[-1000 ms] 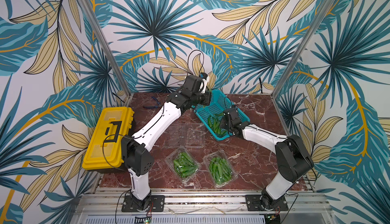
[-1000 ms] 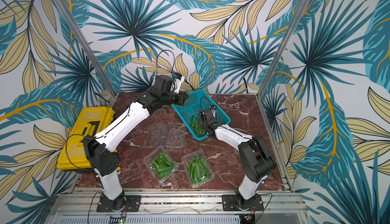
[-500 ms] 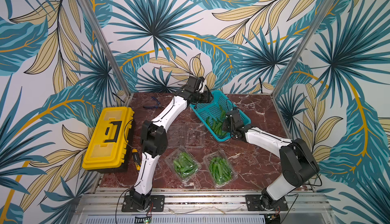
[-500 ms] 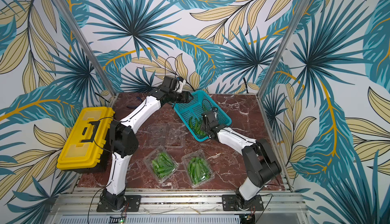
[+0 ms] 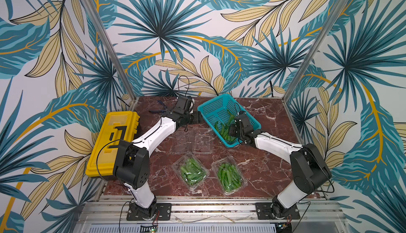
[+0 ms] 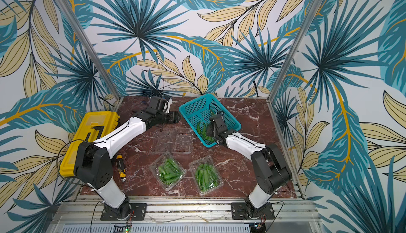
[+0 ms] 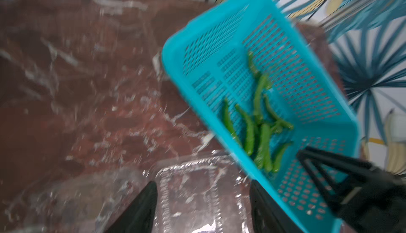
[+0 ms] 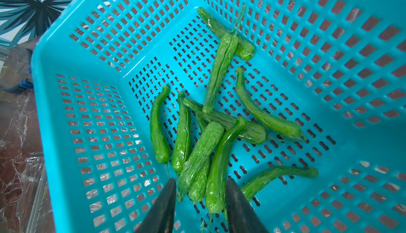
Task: Take small green peppers out of containers
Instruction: Move the packing box to the center of the board.
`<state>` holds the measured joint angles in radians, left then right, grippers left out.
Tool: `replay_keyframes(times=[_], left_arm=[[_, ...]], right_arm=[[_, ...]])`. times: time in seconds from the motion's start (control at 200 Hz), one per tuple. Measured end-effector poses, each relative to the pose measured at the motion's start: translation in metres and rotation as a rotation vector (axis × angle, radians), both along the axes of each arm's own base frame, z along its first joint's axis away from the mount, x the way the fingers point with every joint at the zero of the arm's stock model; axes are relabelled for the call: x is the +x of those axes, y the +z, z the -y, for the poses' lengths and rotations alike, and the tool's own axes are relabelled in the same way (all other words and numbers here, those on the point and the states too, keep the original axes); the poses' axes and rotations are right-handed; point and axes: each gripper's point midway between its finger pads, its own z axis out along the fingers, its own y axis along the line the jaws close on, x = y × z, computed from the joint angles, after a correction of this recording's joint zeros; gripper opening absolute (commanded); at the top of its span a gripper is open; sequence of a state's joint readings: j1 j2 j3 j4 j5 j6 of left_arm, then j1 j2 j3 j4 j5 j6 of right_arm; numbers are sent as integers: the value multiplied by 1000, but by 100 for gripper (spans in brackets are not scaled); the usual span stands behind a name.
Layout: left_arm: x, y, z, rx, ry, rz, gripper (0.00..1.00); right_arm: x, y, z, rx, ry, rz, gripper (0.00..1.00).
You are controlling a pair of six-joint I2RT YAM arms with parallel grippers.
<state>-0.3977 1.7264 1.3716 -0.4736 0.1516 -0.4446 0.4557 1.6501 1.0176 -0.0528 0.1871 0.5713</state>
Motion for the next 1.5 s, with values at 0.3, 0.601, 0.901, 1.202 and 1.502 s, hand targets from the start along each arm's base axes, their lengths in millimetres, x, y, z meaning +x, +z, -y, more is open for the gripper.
replay_keyframes(times=[0.3, 0.601, 0.901, 1.202, 1.502], left_arm=[[-16, -36, -6, 41, 20, -112, 67], [-26, -84, -12, 92, 37, -238, 59], [-31, -123, -23, 172, 72, -323, 48], [3, -111, -41, 186, 157, -283, 46], [64, -60, -81, 190, 291, -147, 56]], right_arm=[[2, 6, -1, -6, -5, 1, 40], [-7, 8, -12, -37, 53, 1, 41], [-40, 36, -92, -50, 381, 100, 54], [-107, -7, -187, -50, 844, -11, 61], [-137, -31, -208, -105, 1006, -105, 61]])
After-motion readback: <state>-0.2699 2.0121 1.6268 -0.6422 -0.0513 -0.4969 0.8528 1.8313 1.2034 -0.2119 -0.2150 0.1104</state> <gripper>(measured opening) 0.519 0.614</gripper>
